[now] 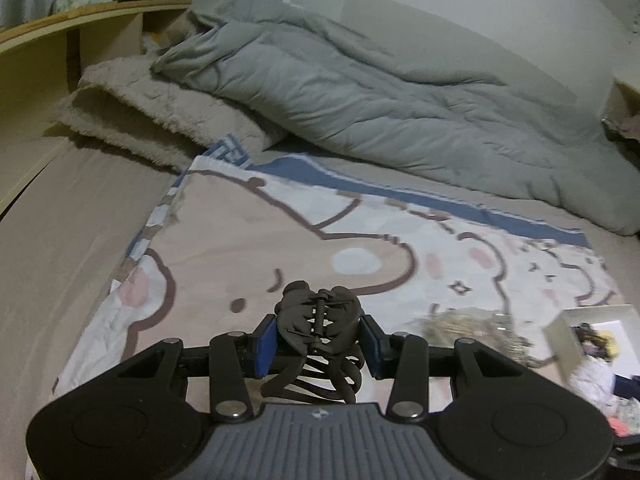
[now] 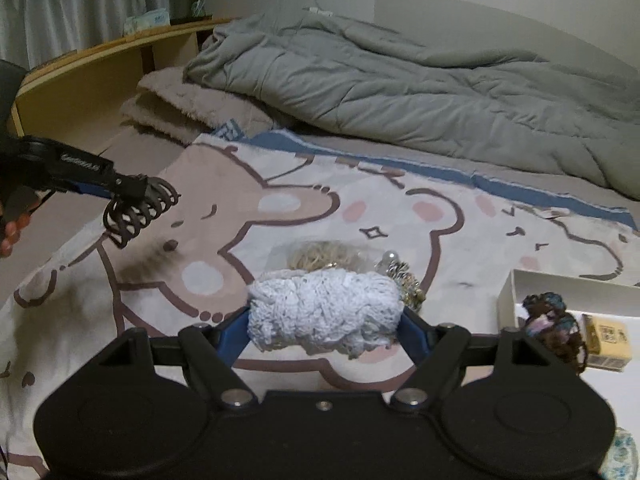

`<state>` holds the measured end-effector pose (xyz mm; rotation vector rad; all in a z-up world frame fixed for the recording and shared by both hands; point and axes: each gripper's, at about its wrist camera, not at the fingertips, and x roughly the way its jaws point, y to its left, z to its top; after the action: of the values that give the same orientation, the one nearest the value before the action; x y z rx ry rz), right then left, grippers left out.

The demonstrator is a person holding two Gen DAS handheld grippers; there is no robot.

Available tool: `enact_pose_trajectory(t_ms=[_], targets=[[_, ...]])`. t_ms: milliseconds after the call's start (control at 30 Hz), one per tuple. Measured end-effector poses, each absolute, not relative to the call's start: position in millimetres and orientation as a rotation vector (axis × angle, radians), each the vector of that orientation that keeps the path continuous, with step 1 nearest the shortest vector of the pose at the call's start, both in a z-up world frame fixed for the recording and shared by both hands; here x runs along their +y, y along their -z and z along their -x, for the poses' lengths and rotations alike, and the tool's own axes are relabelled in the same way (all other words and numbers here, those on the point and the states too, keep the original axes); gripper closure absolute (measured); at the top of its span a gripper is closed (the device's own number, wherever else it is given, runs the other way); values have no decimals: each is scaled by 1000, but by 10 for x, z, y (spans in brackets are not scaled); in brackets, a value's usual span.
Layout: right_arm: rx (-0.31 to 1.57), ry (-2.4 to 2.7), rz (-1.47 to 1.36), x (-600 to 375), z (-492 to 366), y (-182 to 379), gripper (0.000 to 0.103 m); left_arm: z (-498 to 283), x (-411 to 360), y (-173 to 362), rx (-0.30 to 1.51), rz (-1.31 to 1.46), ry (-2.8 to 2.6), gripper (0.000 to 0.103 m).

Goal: Organize objects
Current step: 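Lift and carry the claw clip with left tool while right tool carries the lace bundle to the box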

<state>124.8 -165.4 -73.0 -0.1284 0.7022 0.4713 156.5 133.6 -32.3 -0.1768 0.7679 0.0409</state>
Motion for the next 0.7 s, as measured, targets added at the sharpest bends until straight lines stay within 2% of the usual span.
enact_pose_trajectory(t_ms=[267, 700], targets=[[662, -462, 112, -1774, -1134, 524, 25, -1274, 951, 109, 746, 167, 33, 58], [618, -444, 87, -2036, -985, 296, 25, -1036, 560, 44, 744, 179, 84, 58]])
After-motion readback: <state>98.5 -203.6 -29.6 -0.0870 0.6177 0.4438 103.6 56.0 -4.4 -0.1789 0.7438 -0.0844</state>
